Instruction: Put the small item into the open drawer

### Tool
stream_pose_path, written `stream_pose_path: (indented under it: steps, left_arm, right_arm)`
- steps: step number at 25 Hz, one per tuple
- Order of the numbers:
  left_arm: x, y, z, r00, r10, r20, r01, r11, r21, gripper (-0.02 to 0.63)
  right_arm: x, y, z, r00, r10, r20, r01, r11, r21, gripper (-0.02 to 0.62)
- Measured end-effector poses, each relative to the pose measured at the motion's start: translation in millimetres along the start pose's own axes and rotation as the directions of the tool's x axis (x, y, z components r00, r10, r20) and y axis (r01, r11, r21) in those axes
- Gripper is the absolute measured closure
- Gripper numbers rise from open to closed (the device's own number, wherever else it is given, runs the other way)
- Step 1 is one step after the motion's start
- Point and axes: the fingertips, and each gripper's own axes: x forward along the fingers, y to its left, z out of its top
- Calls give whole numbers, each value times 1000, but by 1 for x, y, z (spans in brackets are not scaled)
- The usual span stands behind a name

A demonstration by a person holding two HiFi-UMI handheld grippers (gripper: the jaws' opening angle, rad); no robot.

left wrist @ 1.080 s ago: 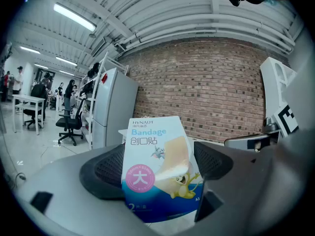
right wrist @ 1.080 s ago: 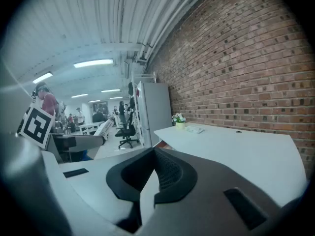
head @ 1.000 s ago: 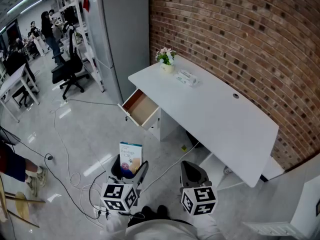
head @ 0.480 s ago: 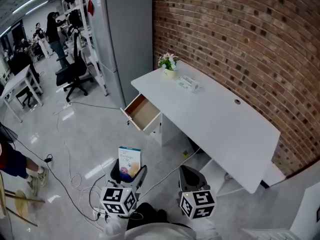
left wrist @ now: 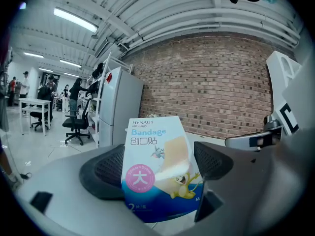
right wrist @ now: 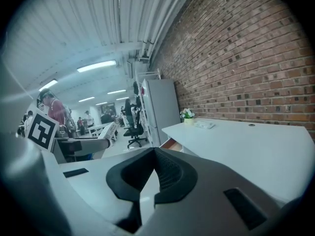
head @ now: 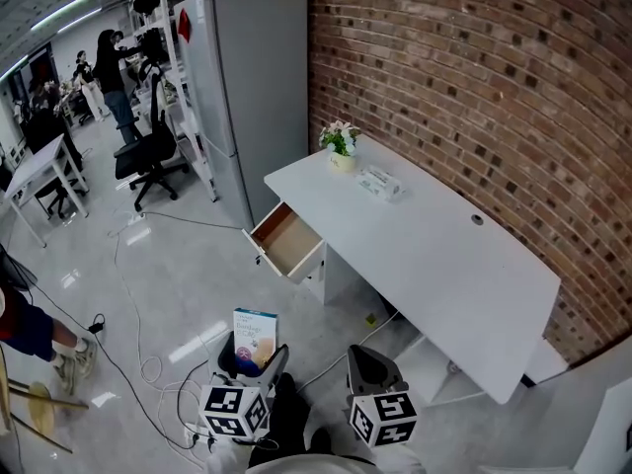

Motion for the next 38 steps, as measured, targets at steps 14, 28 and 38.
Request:
stream_pose_path:
  steps: [14,28,38]
  left_arm:
    - [95,92,15,1000,-16,-11,16,999,-36,161]
    - [193,165,27,995,-84,-51,82,996,-39,161]
    - [240,191,42,989,-141,-40,140,990,-27,161]
  right_arm:
    - [128,0,35,1000,-18,-17,18,999,-32,569]
    - [240,3,62,998,-66,-25,65,997,-41,569]
    - [274,-8,76,988,-153,-10,152,988,-32,569]
